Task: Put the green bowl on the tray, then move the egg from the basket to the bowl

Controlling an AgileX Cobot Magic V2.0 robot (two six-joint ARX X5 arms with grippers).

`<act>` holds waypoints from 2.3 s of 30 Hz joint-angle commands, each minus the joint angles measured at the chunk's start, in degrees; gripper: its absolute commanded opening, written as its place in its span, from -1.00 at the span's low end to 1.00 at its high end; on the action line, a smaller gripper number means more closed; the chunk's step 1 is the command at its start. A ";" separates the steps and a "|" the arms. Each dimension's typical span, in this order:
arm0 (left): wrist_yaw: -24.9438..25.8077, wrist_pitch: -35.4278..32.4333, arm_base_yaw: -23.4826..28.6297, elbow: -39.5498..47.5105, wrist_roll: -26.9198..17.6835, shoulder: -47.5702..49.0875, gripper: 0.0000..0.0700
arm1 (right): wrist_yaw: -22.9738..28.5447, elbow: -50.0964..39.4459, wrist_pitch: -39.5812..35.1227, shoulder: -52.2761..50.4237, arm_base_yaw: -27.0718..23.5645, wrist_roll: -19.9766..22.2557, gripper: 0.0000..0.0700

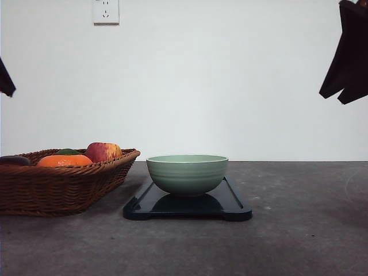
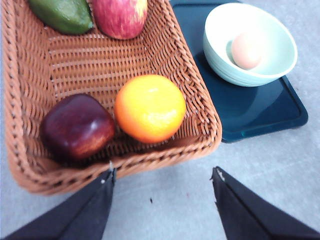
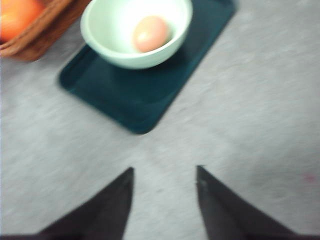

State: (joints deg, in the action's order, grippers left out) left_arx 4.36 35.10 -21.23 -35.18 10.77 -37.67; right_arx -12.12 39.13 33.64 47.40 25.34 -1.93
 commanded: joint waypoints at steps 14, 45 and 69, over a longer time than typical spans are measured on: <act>-0.09 -0.38 -0.15 -0.55 0.61 0.89 -1.00 | -2.87 0.17 -1.80 0.37 0.39 -0.81 -0.96; -0.34 -23.15 19.07 27.22 -7.49 31.81 -1.00 | -2.89 0.19 -2.11 0.37 0.39 -0.81 -0.96; -0.33 -24.53 20.06 34.40 -7.68 37.48 -1.00 | -2.89 0.20 -2.33 0.37 0.39 -0.81 -0.96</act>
State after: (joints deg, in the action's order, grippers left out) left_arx 4.19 10.17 -1.24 -1.87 3.77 -0.23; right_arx -14.87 39.13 31.90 47.40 25.41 -2.22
